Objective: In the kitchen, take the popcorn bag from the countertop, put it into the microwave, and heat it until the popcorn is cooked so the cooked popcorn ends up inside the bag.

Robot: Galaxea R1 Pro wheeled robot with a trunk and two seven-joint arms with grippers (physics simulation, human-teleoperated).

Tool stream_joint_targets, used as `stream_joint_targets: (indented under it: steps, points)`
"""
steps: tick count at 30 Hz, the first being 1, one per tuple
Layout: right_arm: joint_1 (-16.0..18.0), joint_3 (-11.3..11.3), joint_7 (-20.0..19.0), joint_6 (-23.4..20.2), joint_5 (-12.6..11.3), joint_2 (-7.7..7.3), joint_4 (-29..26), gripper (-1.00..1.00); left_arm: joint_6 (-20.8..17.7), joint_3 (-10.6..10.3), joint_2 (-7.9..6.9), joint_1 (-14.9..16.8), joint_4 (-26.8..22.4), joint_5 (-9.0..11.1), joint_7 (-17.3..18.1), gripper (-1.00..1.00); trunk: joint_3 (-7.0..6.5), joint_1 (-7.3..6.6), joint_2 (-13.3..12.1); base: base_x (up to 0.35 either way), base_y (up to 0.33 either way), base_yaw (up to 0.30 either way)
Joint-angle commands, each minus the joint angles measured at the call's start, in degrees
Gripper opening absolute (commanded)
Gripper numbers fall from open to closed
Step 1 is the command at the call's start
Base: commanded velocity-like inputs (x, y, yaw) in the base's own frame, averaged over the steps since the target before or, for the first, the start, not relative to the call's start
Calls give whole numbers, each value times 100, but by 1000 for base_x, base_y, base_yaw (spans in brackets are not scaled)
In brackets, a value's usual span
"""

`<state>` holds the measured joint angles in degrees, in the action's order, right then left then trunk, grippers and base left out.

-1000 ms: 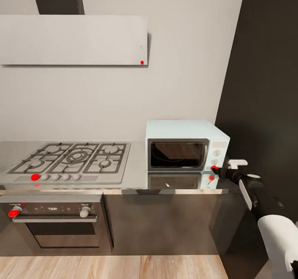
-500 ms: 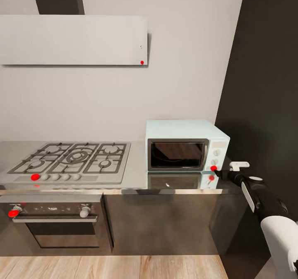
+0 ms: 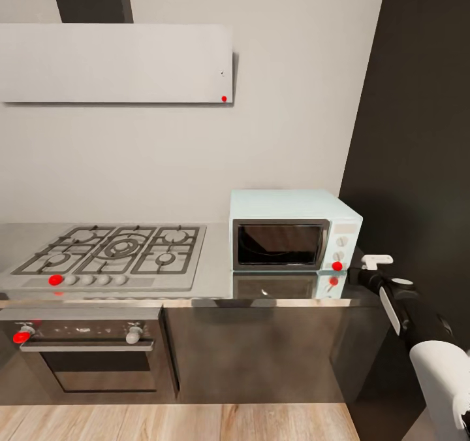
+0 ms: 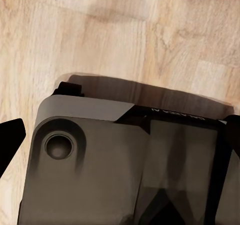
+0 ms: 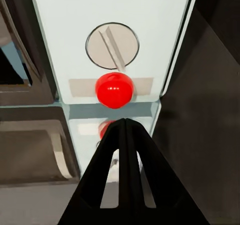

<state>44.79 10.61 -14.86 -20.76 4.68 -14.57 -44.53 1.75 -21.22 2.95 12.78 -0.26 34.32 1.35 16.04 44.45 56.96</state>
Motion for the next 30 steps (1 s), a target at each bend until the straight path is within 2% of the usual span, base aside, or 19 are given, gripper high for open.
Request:
stream_joint_targets:
  steps: [1, 19, 30]
  points:
    - [4, 21, -49, -14, 50, 5, -5, -100, 18, -48, 0, 5, 9, 58, 14, 100, 7, 0, 5, 0, 0, 0]
    - [4, 20, -22, 2, 2, 9, 45, -100, 18, -47, -5, 5, 9, 66, 14, 100, 7, 0, 5, 22, 0, 0]
    - [4, 20, -17, 44, 17, 11, 381, -100, 18, -48, -5, 5, 9, 64, 14, 100, 7, 0, 5, 0, 0, 0]
